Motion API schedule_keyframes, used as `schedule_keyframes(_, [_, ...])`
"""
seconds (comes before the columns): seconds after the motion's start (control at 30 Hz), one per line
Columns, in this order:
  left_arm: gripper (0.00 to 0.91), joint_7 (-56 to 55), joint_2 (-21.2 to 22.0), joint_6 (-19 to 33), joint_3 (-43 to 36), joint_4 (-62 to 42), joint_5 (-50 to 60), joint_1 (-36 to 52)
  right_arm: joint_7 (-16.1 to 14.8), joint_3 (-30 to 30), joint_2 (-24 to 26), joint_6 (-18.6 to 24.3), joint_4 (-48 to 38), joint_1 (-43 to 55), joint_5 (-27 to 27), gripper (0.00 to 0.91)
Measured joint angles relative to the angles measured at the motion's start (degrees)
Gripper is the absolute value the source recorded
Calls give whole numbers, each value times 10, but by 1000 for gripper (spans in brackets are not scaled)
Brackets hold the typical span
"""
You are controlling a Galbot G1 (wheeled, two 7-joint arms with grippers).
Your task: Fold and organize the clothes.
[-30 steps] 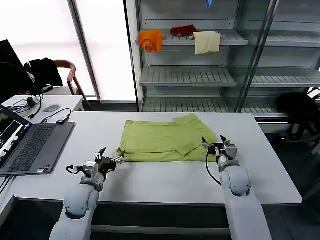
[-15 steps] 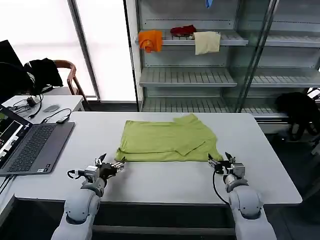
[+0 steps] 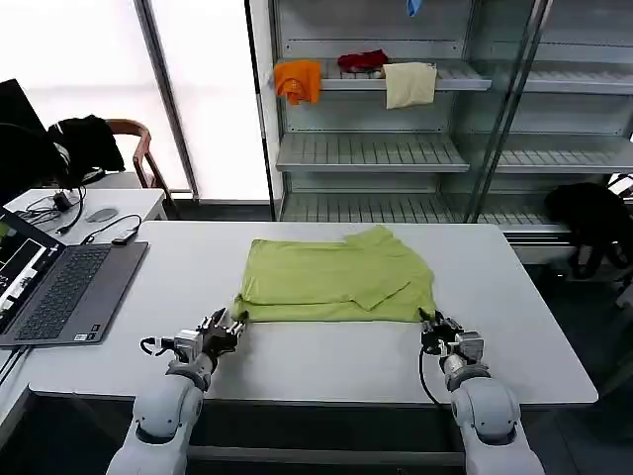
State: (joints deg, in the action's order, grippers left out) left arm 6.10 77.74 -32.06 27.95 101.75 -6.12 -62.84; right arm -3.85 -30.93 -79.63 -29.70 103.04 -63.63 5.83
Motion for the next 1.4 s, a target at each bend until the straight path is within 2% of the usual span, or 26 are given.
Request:
schedule_keyframes(0.4, [0, 5, -2, -4, -5, 9, -4, -3, 3, 8, 2, -16, 31, -12, 25, 0])
schedule_keyframes(0.67, [0, 10, -14, -9, 8, 42, -14, -24, 16, 24, 4, -27, 88, -38, 46, 0])
schedule_keyframes(0.9, [0, 16, -28, -9, 39, 102, -29, -78, 34, 50, -1, -30, 145, -86, 41, 0])
schedule_keyframes(1.37, [10, 0, -18, -2, 99, 172, -40, -193, 57, 82, 4, -33, 198, -174, 33, 0])
schedule_keyframes(1.4, [212, -2, -17, -1, 102, 174, -40, -199, 58, 83, 4, -33, 199, -178, 32, 907])
